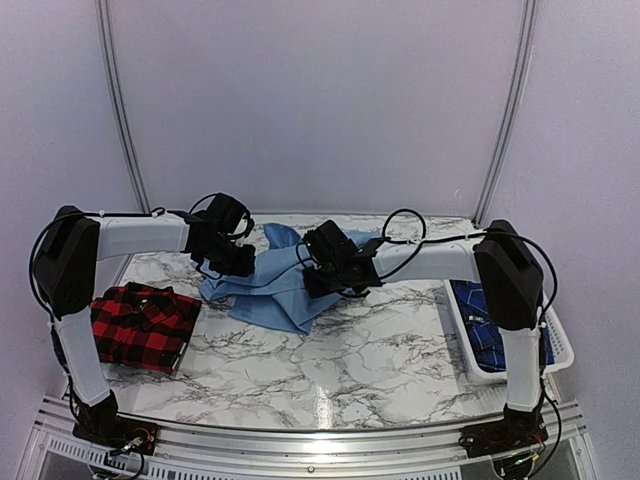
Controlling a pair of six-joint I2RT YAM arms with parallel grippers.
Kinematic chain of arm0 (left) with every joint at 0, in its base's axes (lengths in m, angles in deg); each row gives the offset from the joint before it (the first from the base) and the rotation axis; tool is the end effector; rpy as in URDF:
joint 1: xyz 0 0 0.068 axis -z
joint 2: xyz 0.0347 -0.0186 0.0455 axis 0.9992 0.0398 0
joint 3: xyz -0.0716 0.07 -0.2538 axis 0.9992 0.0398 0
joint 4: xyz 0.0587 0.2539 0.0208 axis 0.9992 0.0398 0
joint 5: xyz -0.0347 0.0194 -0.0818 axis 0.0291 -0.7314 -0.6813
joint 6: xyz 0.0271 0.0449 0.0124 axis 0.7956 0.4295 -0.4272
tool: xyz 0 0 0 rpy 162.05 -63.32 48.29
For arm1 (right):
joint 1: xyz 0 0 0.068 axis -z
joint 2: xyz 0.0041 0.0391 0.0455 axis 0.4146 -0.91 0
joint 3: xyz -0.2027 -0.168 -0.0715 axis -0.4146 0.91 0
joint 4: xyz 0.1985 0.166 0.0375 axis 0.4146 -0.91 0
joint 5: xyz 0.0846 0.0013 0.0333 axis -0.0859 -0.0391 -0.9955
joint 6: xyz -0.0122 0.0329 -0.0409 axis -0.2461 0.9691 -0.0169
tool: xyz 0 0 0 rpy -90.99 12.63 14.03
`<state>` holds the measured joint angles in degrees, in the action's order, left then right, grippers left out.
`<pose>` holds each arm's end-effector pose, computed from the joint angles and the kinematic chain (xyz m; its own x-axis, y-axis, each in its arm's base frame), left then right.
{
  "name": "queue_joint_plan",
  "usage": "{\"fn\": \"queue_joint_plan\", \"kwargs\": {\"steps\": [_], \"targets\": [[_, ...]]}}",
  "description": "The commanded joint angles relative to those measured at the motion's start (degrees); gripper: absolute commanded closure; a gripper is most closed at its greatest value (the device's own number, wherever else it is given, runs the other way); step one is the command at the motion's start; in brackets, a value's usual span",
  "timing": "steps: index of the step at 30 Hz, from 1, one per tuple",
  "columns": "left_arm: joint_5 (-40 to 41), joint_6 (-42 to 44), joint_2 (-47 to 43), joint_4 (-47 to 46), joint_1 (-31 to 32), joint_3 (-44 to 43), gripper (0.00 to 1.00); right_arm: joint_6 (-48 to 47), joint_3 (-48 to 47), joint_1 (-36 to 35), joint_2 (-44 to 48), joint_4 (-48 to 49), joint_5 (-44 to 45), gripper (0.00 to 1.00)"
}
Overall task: Fold and stack the long sleeve shirts
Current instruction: Pick up the crumpled shirt from the center of the board.
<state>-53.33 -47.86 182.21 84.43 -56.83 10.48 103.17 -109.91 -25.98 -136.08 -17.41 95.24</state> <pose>0.3552 -0.2117 0.2048 -0.7691 0.1476 -0.6219 0.3090 0.9376 -0.1596 0.3033 0.3524 0.1832 -0.6709 -0.2835 -0.6853 -0.4234 0.9050 0.0401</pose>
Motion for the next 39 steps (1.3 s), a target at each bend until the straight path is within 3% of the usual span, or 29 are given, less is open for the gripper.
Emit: {"fn": "queue_joint_plan", "kwargs": {"steps": [1, 3, 9, 18, 21, 28, 32, 39], "targets": [[0.4, 0.5, -0.4, -0.3, -0.4, -0.9, 0.68, 0.5, 1.8, -0.2, 1.1, -0.3, 0.2, 0.93], [0.3, 1.0, -0.2, -0.3, -0.4, -1.0, 0.52, 0.3, 3.7, -0.3, 2.5, 0.3, -0.1, 1.0], [-3.6, 2.1, 2.2, -0.1, -0.4, -1.5, 0.2, -0.6, 10.7, -0.4, 7.0, 2.8, 0.8, 1.0], [-1.7, 1.3, 4.1, 0.0, -0.4, -1.0, 0.12, -1.6, 15.3, -0.3, 9.3, 4.3, 2.4, 1.0], [-3.7, 1.2, 4.0, 0.0, -0.4, -0.7, 0.21, -1.7, 15.9, -0.3, 9.5, 4.5, 2.6, 1.0], [-9.3, -0.7, 4.1, -0.2, -0.4, -0.8, 0.74, -2.0, 15.1, -0.3, 9.8, 4.5, 2.8, 1.0], [-9.8, -1.4, 2.5, -0.5, -0.4, -0.8, 0.99, -2.2, 14.7, -0.3, 10.1, 4.3, 3.3, 1.0], [-5.9, -2.2, -4.6, -0.9, -0.4, -1.0, 1.0, -2.5, 14.4, -0.3, 12.0, 3.4, 4.0, 1.0]]}}
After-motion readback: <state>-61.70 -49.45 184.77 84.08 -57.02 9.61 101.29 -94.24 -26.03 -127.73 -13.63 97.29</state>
